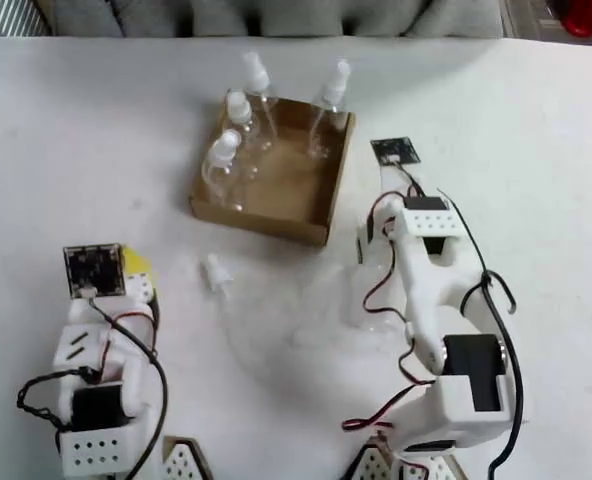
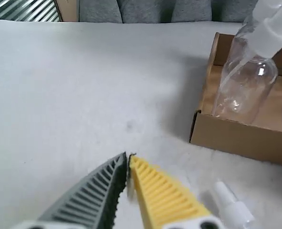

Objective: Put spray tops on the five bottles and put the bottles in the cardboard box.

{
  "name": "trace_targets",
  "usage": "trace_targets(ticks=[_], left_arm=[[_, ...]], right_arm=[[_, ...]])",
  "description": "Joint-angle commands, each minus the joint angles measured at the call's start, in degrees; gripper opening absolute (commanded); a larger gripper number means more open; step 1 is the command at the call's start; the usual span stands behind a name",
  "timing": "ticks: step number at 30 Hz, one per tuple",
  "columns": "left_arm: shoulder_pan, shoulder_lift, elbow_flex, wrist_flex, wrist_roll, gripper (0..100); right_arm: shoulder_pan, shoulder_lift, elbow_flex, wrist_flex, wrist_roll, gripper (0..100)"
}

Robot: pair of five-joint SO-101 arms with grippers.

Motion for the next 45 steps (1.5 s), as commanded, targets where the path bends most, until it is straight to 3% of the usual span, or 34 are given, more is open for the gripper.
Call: trace_targets(ticks=[1, 7, 11, 16, 26, 31, 35, 39, 45], left_arm=[[3.5, 0.9, -3.0, 2.5, -0.3, 2], [9.7, 0.9, -14.0, 17.0, -0.3, 2], [11.6, 1.2, -18.5, 20.8, -0.3, 2], [11.5, 9.9, -24.4, 21.1, -0.3, 2], [11.8, 41.9, -40.3, 21.3, 0.3, 2], [11.8, 57.2, -47.9, 21.1, 8.4, 3], [12.0, 68.1, -54.0, 21.1, 16.8, 13], [13.1, 77.4, -58.3, 21.1, 18.3, 28], [14.5, 90.0, -60.9, 15.7, 19.8, 28]], right_arm=[[0.7, -0.6, -2.5, -0.9, 0.5, 1.8], [0.7, 0.0, -2.5, -0.9, 0.4, 1.7], [0.4, 1.9, -3.0, -0.9, 0.4, 1.7], [0.3, 2.1, -3.0, -1.0, 0.4, 1.7], [0.3, 2.6, -3.1, -1.7, 0.5, 1.7], [0.2, 2.7, -3.1, -1.8, 0.8, 1.7], [0.2, 2.7, -3.1, -1.8, 0.7, 1.7], [0.2, 2.7, -3.1, -1.8, 0.8, 1.7], [0.0, 2.7, -3.1, -1.9, 0.9, 1.7]])
